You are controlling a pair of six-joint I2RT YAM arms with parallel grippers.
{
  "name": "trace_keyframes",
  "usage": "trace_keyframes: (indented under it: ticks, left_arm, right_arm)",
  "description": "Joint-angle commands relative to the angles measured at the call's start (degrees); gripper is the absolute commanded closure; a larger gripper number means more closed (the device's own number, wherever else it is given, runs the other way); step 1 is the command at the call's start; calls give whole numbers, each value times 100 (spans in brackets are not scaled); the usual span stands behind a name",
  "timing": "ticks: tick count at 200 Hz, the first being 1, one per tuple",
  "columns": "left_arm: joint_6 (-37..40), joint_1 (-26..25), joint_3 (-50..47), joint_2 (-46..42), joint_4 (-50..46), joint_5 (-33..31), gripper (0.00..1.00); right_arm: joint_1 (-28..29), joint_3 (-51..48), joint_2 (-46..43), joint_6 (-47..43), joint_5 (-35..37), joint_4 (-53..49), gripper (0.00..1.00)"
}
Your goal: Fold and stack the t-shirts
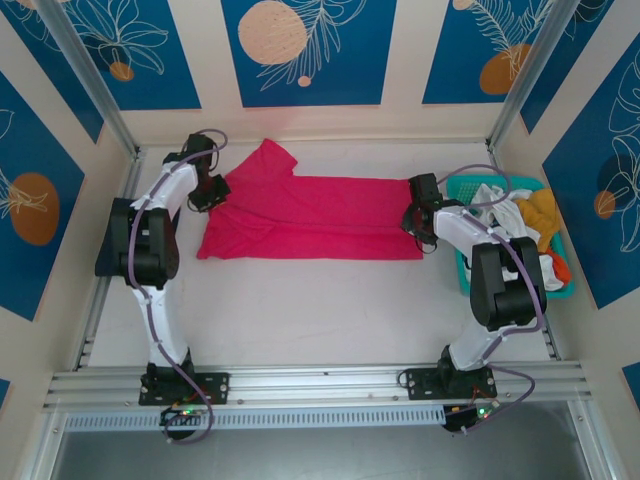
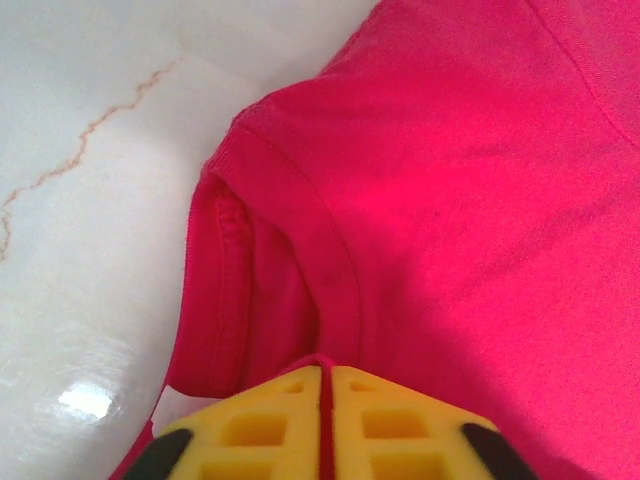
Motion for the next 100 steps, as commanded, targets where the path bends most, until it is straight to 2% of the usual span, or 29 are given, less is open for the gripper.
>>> trace_keyframes:
  ticks: [1,14,28,45,67,100]
  left_arm:
    - [20,-43,199,34,14,199,62]
    - [34,-42,171,-73,63,247,40]
    - [81,-52,38,-273,140,224,18]
    - [109,-114,-396,-683,367,115,3]
    - [-88,-254,-1323,-1308,760,99,4]
    - [-756,-436,-2716,-1984,1226,429,23]
  right_arm:
    - [29,16,-399,-34,84,90,40]
    - [100,-98,-644,-108,132,153,34]
    - [236,-226,-895,-199,195,203,33]
    - [451,-403,-1097,-243,216,265,33]
    - [745,-660,-1086,-93,-149,446,35]
    - [1264,-721,-608,225,-337,551,40]
